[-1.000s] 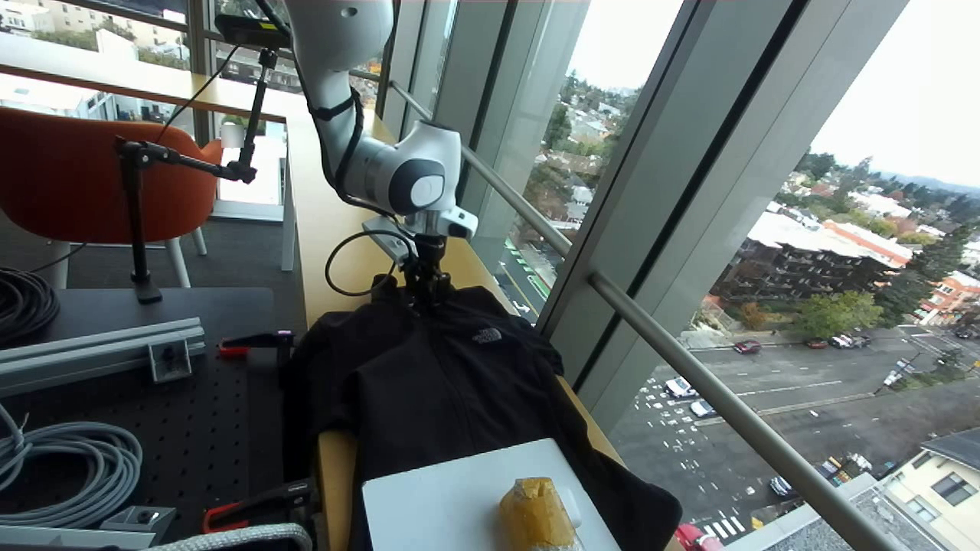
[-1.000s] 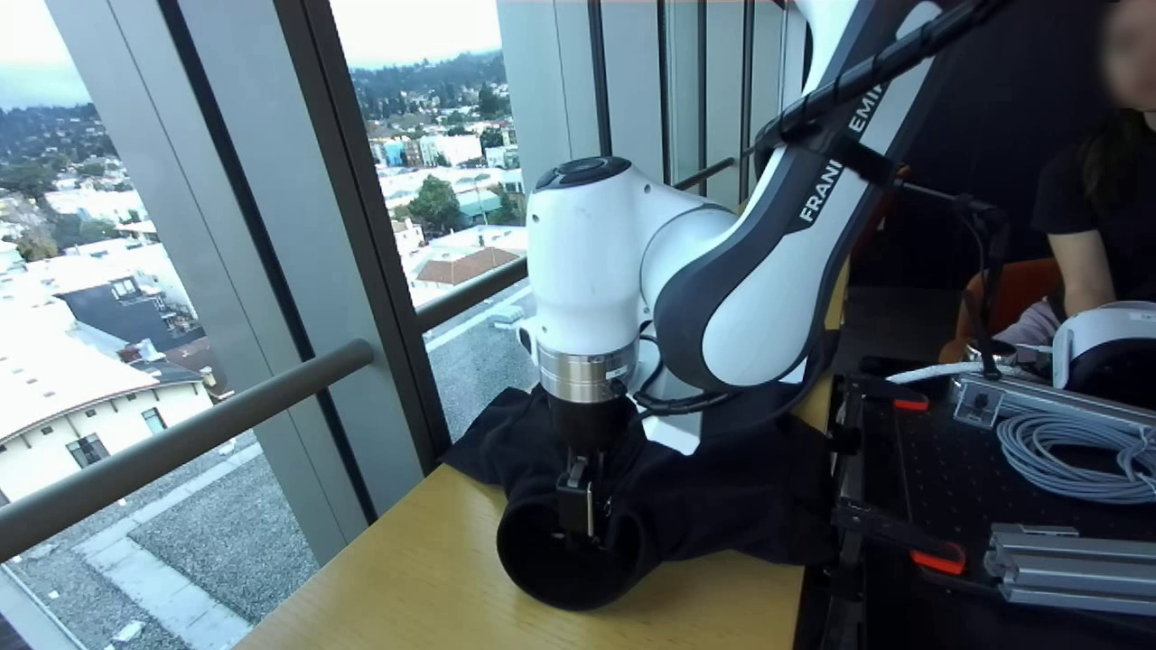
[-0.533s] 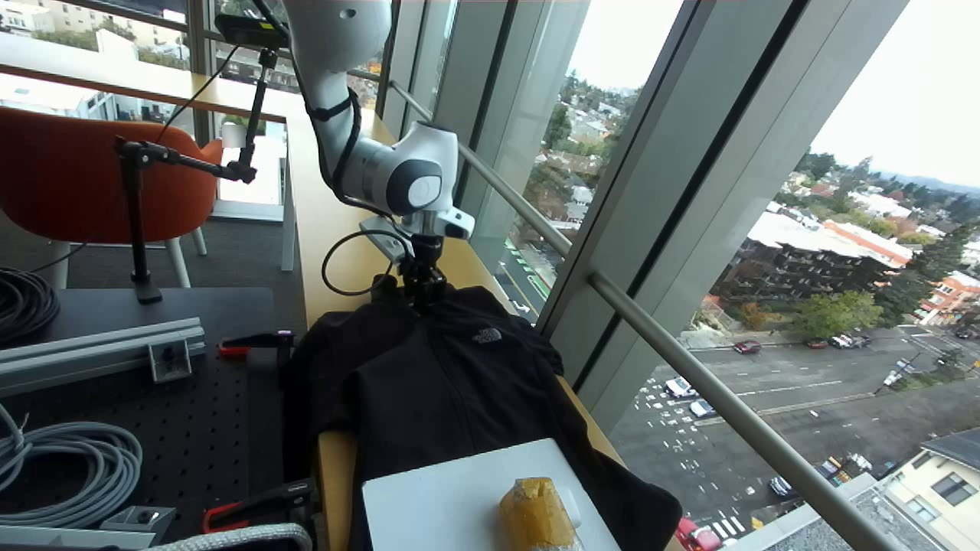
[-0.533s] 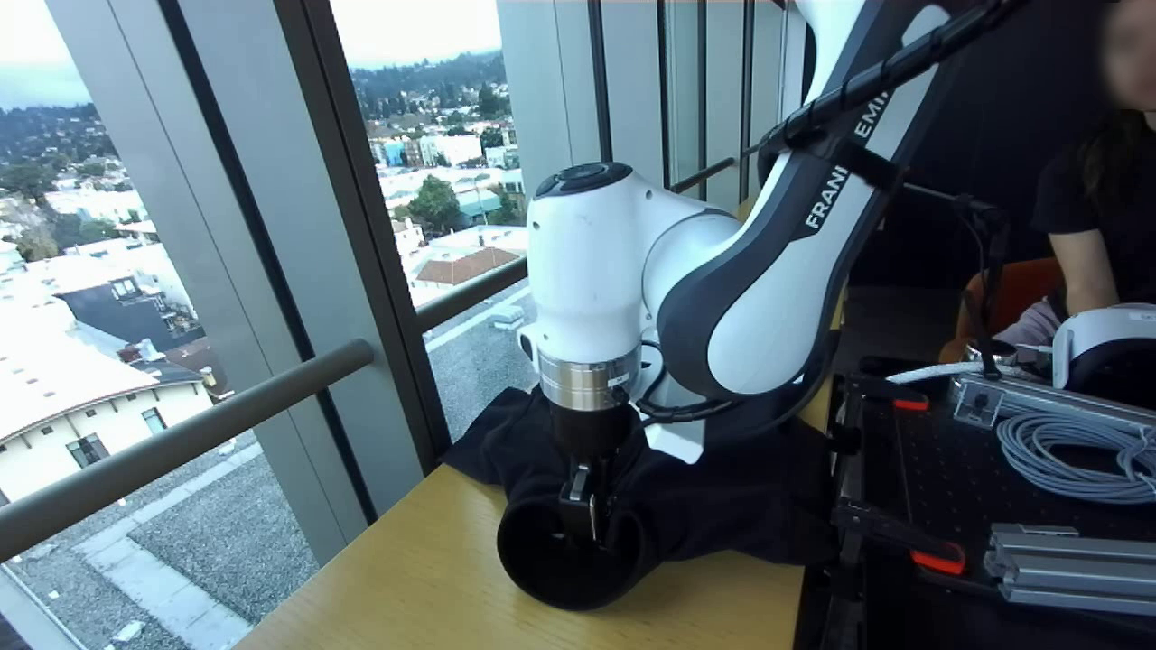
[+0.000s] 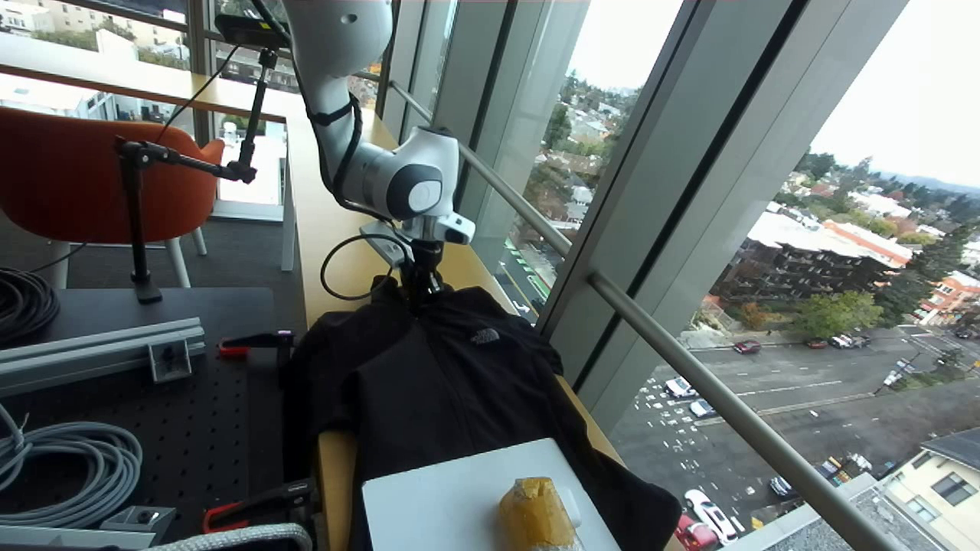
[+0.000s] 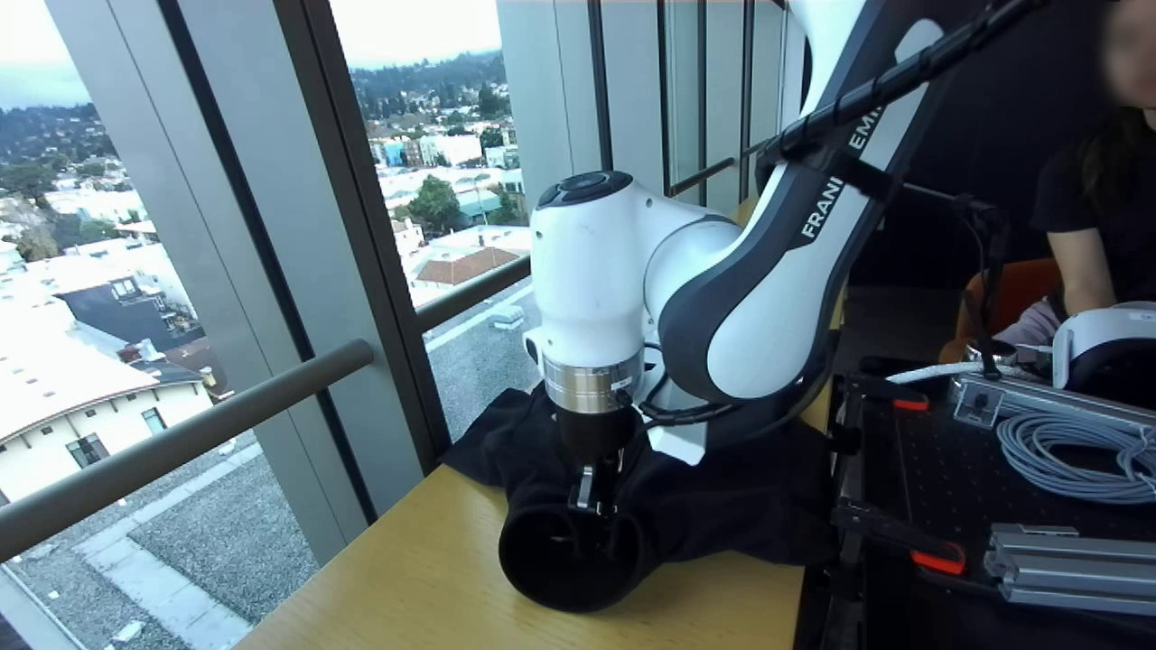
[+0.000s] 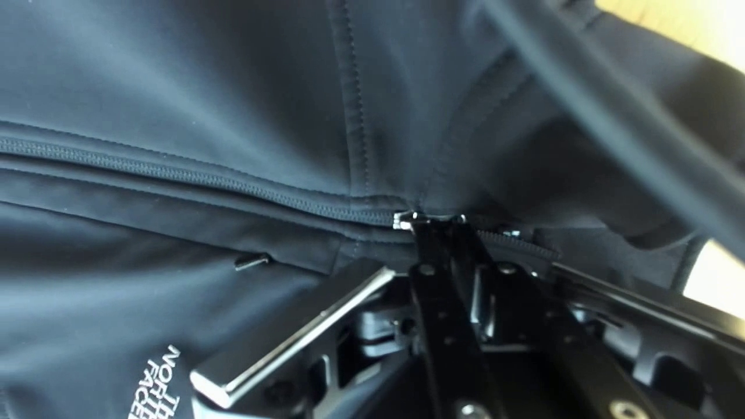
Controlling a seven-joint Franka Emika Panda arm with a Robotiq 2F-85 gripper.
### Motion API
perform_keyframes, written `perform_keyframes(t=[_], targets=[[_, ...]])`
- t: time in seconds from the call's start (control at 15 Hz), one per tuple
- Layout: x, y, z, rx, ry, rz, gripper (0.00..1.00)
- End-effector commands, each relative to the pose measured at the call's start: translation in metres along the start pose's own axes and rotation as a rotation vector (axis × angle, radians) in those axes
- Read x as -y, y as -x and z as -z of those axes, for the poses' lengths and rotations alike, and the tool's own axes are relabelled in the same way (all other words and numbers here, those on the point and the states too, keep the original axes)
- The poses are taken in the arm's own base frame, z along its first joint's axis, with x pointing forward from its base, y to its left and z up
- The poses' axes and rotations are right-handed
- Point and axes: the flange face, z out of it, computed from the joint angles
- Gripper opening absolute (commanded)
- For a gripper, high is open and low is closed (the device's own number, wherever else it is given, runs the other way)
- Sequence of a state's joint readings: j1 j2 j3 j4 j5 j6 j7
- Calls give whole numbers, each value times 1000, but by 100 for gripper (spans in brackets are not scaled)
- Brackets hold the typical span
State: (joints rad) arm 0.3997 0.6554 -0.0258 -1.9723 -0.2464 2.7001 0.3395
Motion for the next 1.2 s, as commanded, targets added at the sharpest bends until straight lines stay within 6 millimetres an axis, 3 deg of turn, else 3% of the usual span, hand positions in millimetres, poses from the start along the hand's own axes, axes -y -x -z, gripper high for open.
perform_keyframes(t=[0.0, 0.8, 1.13], targets=[[12, 1, 3, 7, -3, -3, 0], [37, -17, 40, -54, 2, 59, 2], [60, -15, 43, -48, 2, 87, 2]])
